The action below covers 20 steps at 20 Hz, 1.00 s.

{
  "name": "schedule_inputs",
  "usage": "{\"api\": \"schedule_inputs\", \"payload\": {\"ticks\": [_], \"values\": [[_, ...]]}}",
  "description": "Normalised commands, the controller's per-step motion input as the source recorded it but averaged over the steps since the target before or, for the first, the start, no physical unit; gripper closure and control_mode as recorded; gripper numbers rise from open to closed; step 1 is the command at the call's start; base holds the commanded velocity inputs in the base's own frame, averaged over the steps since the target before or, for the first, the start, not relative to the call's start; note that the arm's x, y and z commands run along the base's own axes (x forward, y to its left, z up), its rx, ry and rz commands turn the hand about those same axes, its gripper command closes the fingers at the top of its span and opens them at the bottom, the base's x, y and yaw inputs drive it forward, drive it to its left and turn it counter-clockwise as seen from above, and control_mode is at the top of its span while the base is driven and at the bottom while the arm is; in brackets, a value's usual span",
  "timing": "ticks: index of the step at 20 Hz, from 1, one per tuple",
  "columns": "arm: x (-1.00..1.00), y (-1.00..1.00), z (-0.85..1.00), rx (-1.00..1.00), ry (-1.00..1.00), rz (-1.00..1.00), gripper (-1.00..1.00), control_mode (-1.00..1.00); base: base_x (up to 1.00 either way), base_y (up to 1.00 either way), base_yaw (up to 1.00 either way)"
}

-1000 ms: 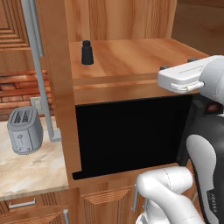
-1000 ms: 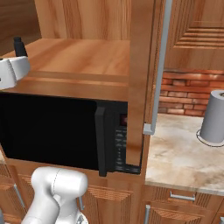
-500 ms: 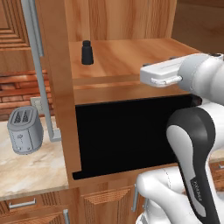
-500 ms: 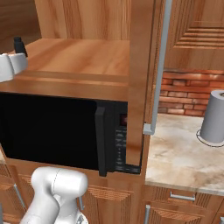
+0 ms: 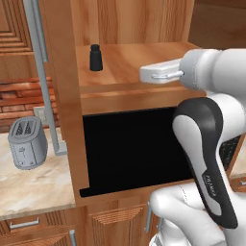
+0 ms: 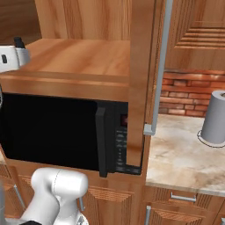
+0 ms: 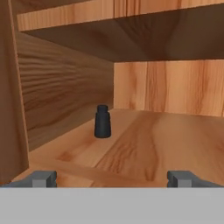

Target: Collect the paprika, ketchup, and shaker from the cabinet and place them next to the stove.

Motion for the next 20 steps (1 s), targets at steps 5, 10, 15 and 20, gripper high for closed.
{"api": "schedule_inputs", "payload": {"ticks": [5, 10, 15, 20], "values": [[0.32, 0.00, 0.03, -0.01, 0.09, 0.06, -1.00, -1.00, 0.00, 0.00, 0.00], [0.20, 0.00, 0.02, -0.02, 0.04, 0.01, -1.00, -1.00, 0.00, 0.00, 0.00], [0.29, 0.00, 0.19, 0.00, 0.03, 0.03, -1.00, -1.00, 0.00, 0.00, 0.00], [0.27, 0.01, 0.06, -0.02, 0.05, 0.06, -1.00, -1.00, 0.00, 0.00, 0.00]]}}
